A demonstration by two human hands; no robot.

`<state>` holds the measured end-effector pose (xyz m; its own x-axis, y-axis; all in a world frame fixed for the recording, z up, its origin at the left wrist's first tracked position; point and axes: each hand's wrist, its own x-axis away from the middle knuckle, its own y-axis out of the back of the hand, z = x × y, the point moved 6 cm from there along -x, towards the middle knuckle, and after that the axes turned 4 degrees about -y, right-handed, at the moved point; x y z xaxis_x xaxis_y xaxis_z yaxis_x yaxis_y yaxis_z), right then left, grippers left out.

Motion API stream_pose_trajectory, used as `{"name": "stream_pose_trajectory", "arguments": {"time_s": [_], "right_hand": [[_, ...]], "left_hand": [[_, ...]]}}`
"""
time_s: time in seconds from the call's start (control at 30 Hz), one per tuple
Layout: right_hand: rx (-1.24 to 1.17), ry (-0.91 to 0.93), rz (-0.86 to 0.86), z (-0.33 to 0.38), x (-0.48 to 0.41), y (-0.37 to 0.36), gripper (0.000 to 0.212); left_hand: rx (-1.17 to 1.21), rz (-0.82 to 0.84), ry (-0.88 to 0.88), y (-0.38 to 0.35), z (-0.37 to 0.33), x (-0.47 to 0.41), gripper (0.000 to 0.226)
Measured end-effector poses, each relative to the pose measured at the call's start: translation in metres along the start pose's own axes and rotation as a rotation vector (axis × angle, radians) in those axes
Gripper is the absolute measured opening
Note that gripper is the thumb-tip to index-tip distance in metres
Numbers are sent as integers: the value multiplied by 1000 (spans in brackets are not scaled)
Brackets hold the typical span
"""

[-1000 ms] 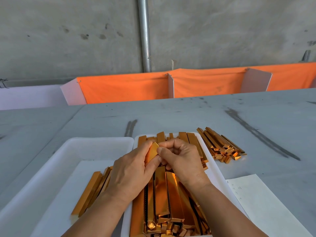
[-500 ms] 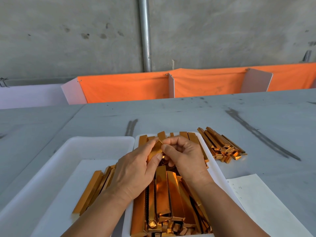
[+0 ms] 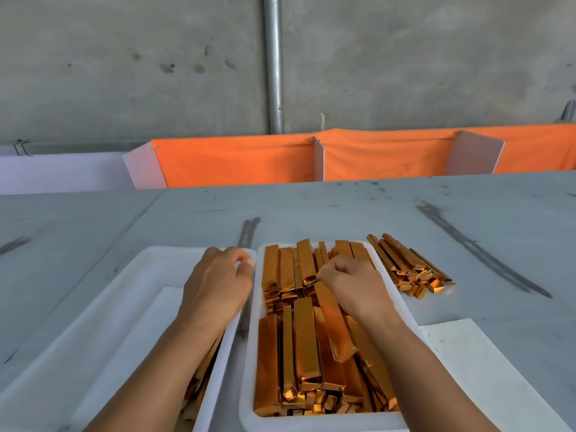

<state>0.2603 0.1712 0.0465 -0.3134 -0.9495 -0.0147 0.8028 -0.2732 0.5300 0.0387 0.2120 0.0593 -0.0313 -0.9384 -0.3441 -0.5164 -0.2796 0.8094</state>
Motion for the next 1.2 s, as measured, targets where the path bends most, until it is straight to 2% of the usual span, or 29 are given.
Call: {"name": "stream_pose_trajectory", "arguments": {"time_s": [0.17, 0.37, 0.5, 0.57, 0.8, 0.97, 1.03, 1.13, 1.2], "right_hand": [[411, 14, 85, -2, 3, -13, 19], [620, 62, 87, -3, 7, -15, 13], [643, 74, 105, -5, 10, -14, 13], [617, 80, 122, -6, 10, -14, 14], [547, 79, 155, -11, 8, -18, 14], [523, 86, 176, -11, 9, -20, 17], [509, 99, 172, -10, 10, -20, 12], [507, 115, 153, -9, 11, -19, 21], [494, 123, 139, -8, 11, -19, 19]], "left_hand": [[-162, 295, 218, -3, 49, 7, 40], [-379, 481, 403, 5, 100, 26, 55], [-453, 645, 431, -8, 111, 40, 35], [-445, 643, 428, -11, 106, 42, 24], [-311, 501, 419, -29, 92, 34, 13], [-230, 410, 429, -25, 93, 29, 15], [-214, 365, 429, -15, 96, 26, 17], [-220, 323, 411, -1, 93, 21, 21], [-172, 310, 407, 4, 89, 21, 20]]}}
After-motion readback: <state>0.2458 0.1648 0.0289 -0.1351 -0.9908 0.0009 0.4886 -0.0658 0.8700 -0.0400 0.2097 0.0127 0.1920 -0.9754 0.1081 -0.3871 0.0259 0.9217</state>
